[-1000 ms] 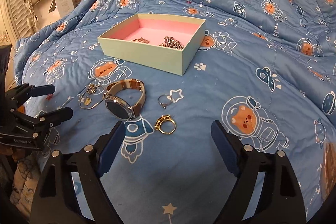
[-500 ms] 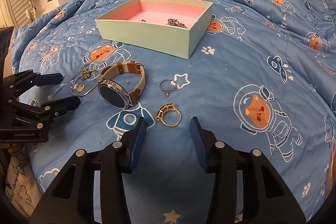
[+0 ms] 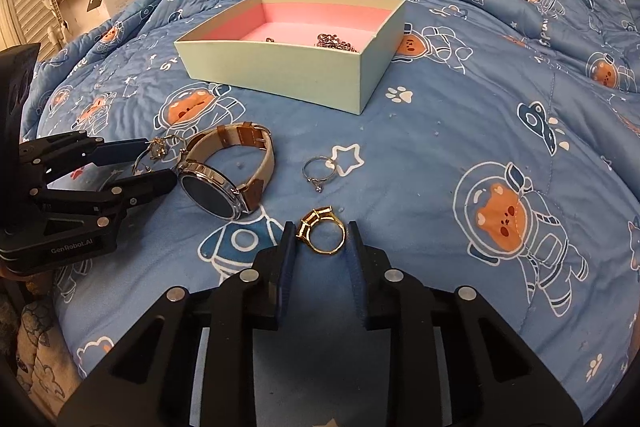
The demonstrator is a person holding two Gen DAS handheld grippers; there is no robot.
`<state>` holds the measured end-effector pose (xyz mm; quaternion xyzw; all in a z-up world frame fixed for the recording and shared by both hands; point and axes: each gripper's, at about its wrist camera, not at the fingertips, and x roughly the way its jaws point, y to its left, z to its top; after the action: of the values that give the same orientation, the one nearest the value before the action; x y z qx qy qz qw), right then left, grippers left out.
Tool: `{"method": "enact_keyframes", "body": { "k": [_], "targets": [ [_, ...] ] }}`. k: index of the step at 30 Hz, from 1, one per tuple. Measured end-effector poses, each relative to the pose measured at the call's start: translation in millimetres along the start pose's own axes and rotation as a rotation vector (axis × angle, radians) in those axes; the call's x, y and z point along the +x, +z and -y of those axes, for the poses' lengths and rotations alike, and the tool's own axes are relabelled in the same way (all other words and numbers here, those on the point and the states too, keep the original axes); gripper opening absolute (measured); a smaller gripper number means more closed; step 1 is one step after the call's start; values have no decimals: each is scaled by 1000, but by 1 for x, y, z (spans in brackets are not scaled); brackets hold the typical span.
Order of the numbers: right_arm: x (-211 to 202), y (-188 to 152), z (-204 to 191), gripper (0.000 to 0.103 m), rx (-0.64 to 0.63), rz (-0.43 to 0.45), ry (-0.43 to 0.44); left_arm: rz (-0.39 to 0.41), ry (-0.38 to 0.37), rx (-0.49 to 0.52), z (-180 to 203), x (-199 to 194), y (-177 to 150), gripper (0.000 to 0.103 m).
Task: Organize jewelry
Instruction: 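Close the right gripper on the gold ring while the left closes on the gold wire bangle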
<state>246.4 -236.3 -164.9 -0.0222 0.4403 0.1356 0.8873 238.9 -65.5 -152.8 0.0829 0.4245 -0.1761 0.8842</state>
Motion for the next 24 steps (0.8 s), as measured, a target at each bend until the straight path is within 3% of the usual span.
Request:
{"method": "enact_keyframes", "body": {
  "k": [11, 24],
  "targets": [
    [-2, -1, 0, 26, 17, 1, -7, 41, -42, -63, -7, -19, -6, 49],
    [-18, -5, -7, 26, 11, 10, 15, 62, -28, -75, 1, -46, -10, 49]
  ]
}}
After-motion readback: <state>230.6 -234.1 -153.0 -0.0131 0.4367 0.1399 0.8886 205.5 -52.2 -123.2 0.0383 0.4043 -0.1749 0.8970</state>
